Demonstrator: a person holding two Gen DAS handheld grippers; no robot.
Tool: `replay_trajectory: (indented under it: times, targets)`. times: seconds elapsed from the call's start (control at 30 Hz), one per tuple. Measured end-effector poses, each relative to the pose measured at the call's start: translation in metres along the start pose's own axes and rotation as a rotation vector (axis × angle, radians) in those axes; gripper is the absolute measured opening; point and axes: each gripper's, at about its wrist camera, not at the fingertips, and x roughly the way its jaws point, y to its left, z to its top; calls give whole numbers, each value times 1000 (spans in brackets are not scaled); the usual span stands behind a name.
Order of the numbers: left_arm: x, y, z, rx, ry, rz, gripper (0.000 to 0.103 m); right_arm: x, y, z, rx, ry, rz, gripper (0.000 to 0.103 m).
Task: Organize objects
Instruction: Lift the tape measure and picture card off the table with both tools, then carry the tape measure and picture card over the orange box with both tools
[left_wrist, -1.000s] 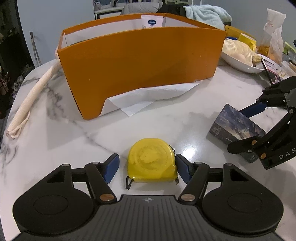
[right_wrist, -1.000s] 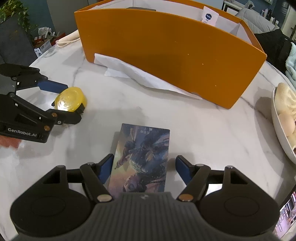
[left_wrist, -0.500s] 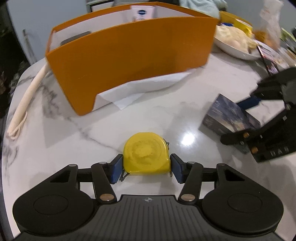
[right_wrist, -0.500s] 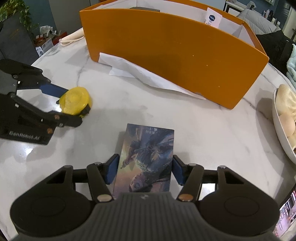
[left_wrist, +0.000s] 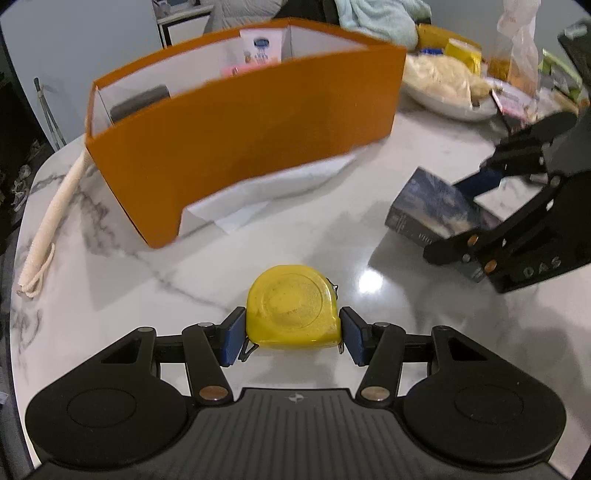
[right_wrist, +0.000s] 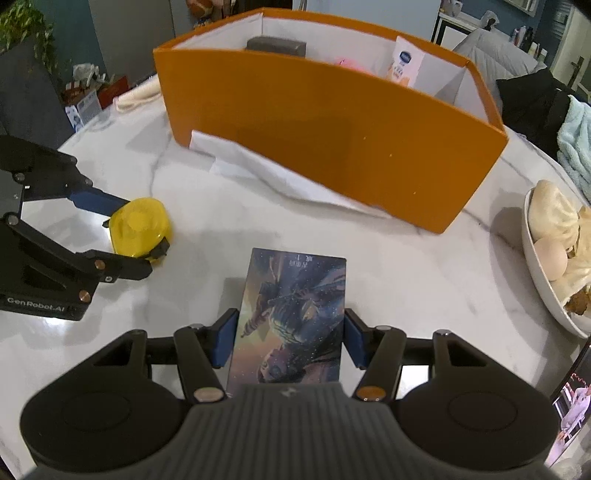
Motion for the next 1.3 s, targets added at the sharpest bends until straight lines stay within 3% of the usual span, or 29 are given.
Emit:
replay_trajectory:
  times: [0.23,0.53,0.93,1.3]
  targets:
    - [-29,14,20,-59,-103,-7,63,-24,-3,14,29,-82,21,61]
    - [-67,45,55,-172,-253,54,63,-59,-12,51,75,-235,19,61]
    - [-69,69,95,-279,-321,105,63,-87,-52,115,217,-399,12,61]
    - [-44,62,130,-254,-313,153,63,-56,-63,145,246,-381,-13,61]
